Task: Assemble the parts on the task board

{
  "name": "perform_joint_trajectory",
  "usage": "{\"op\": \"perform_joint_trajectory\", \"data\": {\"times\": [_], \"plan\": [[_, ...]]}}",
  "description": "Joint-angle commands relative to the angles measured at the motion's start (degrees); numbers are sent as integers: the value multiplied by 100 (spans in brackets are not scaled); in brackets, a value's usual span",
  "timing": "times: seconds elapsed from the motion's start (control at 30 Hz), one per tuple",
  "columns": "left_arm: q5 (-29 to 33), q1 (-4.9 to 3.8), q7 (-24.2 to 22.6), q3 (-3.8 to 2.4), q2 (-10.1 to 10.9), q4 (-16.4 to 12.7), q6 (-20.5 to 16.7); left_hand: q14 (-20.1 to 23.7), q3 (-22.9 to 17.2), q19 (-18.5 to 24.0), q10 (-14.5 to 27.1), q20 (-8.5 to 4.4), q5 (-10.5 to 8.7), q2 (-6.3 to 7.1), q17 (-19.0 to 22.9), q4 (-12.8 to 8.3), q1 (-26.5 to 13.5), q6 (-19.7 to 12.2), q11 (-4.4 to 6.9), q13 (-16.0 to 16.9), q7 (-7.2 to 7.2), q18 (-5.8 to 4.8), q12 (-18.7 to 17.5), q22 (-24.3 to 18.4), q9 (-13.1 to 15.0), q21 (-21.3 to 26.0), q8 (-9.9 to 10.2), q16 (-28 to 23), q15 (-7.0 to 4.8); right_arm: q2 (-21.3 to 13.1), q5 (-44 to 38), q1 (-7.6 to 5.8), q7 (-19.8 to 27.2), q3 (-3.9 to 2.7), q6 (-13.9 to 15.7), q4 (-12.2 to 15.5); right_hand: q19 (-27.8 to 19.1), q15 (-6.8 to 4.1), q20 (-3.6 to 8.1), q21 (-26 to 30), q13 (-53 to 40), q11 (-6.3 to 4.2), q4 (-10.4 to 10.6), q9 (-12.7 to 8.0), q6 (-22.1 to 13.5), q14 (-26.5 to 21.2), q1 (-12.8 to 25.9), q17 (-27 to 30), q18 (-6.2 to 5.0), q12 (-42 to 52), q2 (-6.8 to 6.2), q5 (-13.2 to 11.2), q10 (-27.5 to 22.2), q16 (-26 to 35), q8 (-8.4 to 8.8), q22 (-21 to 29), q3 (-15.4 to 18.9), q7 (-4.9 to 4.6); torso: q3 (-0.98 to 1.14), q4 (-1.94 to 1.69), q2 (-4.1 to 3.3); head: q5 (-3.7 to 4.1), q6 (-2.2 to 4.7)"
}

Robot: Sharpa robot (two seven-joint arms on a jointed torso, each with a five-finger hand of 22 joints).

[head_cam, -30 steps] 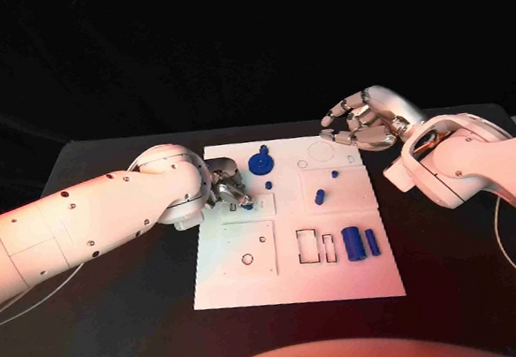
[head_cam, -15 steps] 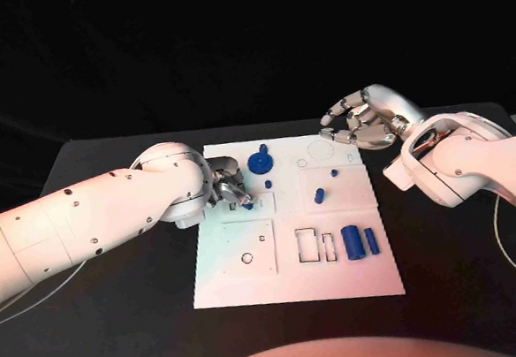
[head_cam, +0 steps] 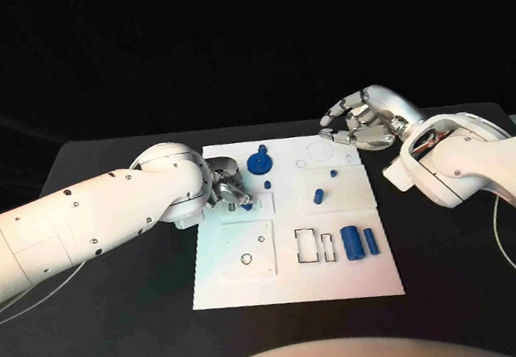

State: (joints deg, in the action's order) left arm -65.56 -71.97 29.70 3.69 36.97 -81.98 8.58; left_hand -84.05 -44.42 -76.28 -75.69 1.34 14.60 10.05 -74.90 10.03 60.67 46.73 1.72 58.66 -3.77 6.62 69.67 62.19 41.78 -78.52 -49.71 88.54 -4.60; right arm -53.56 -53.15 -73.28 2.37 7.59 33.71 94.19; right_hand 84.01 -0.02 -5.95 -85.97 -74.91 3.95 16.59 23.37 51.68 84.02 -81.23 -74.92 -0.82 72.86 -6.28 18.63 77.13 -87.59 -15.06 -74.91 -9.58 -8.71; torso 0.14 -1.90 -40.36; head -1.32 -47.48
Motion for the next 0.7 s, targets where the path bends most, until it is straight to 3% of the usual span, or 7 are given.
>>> {"op": "perform_joint_trajectory", "data": {"times": [0.03, 0.37, 0.53, 0.7], "plan": [[9, 15, 21, 2, 66, -92, -46, -535, -956, -35, -44, 14, 22, -57, -1276, -1001, 3, 87, 5, 4, 135, -116, 18, 7, 10, -39, -23, 33, -35, -5, -52, 4, 25, 0, -55, 11, 342, -40, 29, 39, -81, -24, 0, 6, -37, 470, 24, -1029, -39, -11, -45, 34, -2, 19, -21, -1220, -25, 15, -3, -10, 2, 14, 0], [199, 19, -92, -11, 269, -337, -712, -536, -962, -37, -44, 10, 24, -64, -1279, -1022, 19, 91, 12, -2, 142, -116, 14, 9, 9, -41, -25, 35, -40, -24, -51, 5, 37, 0, -38, 18, 342, -40, 29, 39, -81, -24, 0, 6, -37, 470, 24, -1029, -39, -11, -45, 34, -2, 19, -21, -1220, -25, 15, -5, -20, 2, 37, 1], [176, 67, -158, -11, 353, -489, -1119, -536, -964, -45, -50, 9, 21, -66, -1282, -1026, 23, 95, 14, 8, 144, -119, 20, 26, 8, -48, -26, 36, -42, -42, -50, 11, 43, 0, -28, 21, 342, -42, 31, 42, -83, -27, -3, 10, -36, 471, 42, -1032, -39, -4, -55, 43, 2, 19, -40, -1219, -59, 19, -16, -20, 0, 76, 3], [53, 140, -239, -12, 429, -619, -1502, -536, -968, -82, -60, 5, 17, -71, -1281, -1032, 30, 107, 18, 13, 148, -133, 25, 99, 7, -78, -32, 36, -46, -69, -49, 17, 45, 0, -21, 28, 342, -42, 31, 42, -83, -27, -3, 10, -36, 471, 42, -1032, -39, -4, -55, 43, 2, 19, -40, -1219, -59, 19, -5, -15, 4, 76, -1]]}}
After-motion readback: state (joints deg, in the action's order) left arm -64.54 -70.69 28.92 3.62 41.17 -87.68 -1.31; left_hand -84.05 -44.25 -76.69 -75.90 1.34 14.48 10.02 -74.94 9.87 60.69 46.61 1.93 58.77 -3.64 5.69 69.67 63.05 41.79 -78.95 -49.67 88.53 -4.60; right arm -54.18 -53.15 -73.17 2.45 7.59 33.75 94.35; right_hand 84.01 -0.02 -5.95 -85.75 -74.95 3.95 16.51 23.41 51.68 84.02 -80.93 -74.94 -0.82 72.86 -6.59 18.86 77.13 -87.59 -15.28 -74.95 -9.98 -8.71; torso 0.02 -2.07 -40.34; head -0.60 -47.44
